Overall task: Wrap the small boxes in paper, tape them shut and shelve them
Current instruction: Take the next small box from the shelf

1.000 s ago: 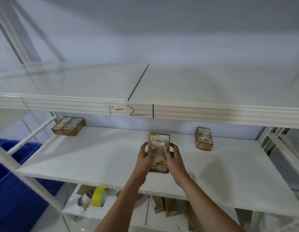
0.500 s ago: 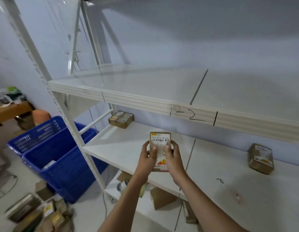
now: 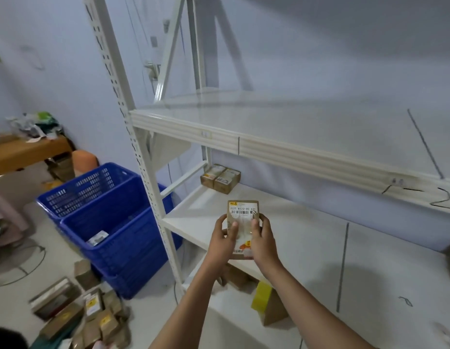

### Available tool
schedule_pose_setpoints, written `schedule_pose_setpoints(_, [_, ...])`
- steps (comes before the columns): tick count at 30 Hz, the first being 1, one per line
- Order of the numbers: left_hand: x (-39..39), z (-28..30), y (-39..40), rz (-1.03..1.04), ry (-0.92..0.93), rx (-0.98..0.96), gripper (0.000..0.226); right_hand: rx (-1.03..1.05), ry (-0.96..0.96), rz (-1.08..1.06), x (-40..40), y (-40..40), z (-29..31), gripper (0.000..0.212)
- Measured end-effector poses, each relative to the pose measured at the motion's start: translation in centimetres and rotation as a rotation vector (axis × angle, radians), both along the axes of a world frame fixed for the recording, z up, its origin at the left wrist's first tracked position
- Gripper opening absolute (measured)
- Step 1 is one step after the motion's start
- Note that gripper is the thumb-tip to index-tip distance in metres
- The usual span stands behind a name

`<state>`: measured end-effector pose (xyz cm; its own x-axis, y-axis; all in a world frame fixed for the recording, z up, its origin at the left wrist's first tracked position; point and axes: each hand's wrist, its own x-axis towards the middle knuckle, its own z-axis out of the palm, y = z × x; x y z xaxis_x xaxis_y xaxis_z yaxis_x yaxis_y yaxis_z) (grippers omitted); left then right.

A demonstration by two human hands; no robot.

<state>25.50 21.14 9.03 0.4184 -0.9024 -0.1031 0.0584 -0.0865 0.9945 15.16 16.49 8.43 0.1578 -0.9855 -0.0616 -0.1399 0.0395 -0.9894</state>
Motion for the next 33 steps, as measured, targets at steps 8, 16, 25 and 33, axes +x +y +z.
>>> schedule_pose_setpoints(8, [5.8,-0.7,-3.5,-0.020,0.047,0.034,0.038,-0.026,0.099,-0.024,5.7,-4.0,-0.5,0.033])
schedule_pose_setpoints(16, [12.4,-3.3,-10.7,-0.119,-0.036,0.102,0.055,0.019,0.039,-0.086,11.2,-11.8,-3.3,0.030])
schedule_pose_setpoints(25, [17.8,-5.2,-17.4,-0.244,-0.084,0.260,0.051,0.095,0.158,-0.156,14.8,-18.5,-6.6,0.039])
schedule_pose_setpoints(33, [21.1,-7.4,-20.4,-0.367,-0.044,0.309,0.047,0.176,0.254,-0.240,17.0,-19.5,-7.9,0.041])
